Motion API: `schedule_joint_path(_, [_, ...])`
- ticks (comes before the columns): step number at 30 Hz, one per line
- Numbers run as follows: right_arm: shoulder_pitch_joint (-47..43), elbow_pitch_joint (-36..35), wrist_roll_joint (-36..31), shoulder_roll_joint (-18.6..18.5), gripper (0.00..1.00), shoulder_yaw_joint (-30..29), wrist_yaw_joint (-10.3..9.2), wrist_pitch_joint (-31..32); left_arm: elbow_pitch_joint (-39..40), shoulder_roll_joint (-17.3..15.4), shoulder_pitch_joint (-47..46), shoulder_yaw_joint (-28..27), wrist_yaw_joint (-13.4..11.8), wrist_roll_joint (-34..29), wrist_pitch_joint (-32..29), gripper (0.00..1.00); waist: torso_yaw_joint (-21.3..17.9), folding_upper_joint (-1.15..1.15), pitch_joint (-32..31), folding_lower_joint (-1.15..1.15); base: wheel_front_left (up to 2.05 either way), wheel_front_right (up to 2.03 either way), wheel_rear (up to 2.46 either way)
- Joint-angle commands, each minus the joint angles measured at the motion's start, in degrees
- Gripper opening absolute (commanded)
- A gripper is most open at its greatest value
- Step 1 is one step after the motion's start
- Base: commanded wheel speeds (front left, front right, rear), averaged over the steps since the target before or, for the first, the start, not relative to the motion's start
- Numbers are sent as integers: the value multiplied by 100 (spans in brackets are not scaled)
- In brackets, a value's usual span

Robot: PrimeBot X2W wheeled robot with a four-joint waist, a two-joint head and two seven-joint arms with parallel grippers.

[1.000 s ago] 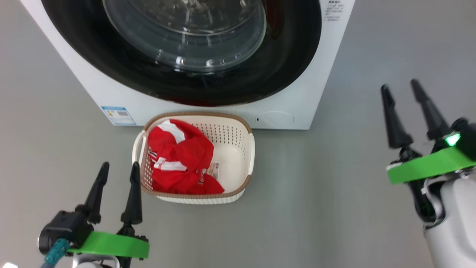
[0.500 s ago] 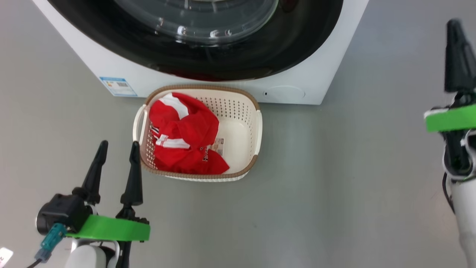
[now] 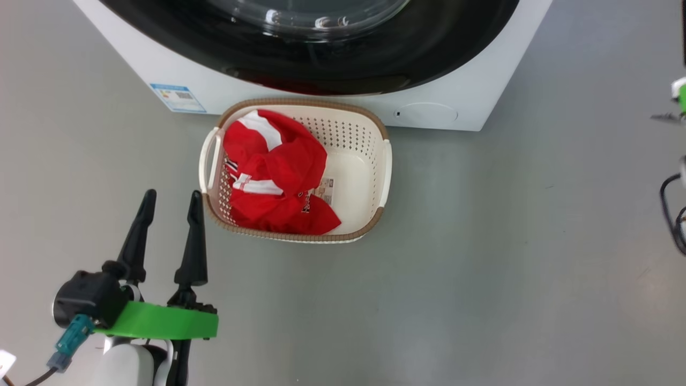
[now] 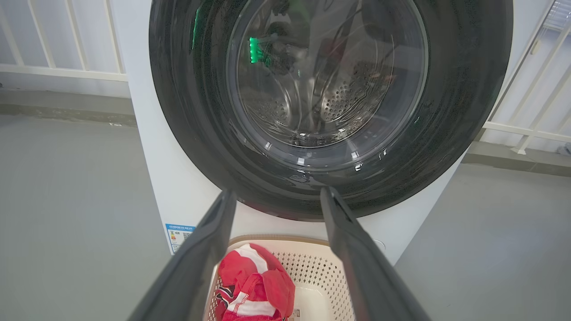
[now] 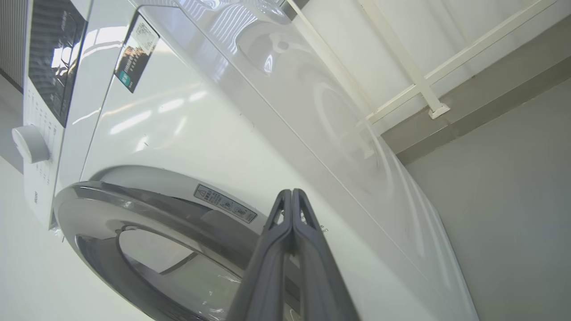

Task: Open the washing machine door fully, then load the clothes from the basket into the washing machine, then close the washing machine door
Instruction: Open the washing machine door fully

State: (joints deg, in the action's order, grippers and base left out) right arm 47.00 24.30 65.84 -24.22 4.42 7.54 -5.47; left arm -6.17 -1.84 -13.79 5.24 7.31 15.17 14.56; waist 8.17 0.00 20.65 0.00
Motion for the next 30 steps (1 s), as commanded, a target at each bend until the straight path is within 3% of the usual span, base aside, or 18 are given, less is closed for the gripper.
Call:
schedule_joint_path(1, [165, -107, 224, -100, 0, 103, -5, 141, 172, -104, -174, -172, 17, 39, 44, 100, 59, 0, 73, 0, 0, 0, 0])
schedule_joint_path(9, [668, 222, 1145, -356, 0, 342, -5, 986, 201, -104, -256, -151, 10, 72, 44, 100, 191, 0, 262, 0, 0, 0, 0])
schedule_joint_path(13, [874, 391, 1260, -438, 0, 416, -5, 1136, 219, -104, -277, -146, 4, 79, 44, 100, 222, 0, 335, 0, 0, 0, 0])
schedule_joint_path(30, [1808, 890, 2011, -327, 0, 742, -5, 2122, 323, -104, -444, -33, -77, 193, 44, 100, 411, 0, 742, 0, 0, 0, 0])
